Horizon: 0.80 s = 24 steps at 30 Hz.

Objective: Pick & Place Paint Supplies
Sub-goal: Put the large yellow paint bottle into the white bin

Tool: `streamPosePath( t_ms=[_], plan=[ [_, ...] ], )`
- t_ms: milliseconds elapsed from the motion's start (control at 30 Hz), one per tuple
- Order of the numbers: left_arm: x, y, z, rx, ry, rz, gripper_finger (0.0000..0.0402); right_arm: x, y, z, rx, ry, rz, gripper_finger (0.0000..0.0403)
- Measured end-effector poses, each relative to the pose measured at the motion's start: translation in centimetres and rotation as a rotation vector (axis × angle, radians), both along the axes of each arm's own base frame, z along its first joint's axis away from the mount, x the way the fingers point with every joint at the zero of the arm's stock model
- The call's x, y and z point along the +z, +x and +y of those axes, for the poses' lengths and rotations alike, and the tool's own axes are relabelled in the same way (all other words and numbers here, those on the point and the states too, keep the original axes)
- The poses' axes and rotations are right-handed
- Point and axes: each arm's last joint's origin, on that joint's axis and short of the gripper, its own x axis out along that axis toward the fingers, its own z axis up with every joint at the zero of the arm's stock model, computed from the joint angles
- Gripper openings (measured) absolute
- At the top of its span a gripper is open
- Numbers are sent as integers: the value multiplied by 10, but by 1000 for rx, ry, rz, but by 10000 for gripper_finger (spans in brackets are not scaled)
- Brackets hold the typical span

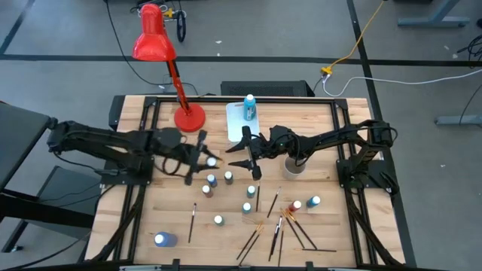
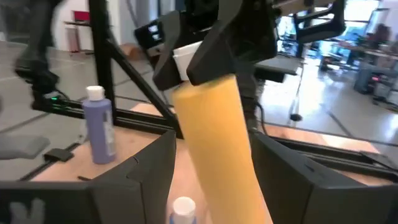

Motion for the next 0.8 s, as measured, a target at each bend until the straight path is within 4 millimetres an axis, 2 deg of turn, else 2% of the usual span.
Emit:
streamPosePath(
  t_ms=[167, 267, 633, 800],
  plan=[
    [-8, 24, 13, 19, 29, -67, 122, -7, 0, -2, -53, -89, 50, 210],
    [-12, 30, 20, 4, -11, -65, 122, -8, 0, -3, -102, -95, 66, 214],
    [-6, 34, 31, 31, -47, -147, 123, -2, 0, -3, -105, -128, 2, 304],
    [-1, 37, 32, 44, -78, -210, 132, 3, 0, -3, -109, -128, -55, 323]
  ],
)
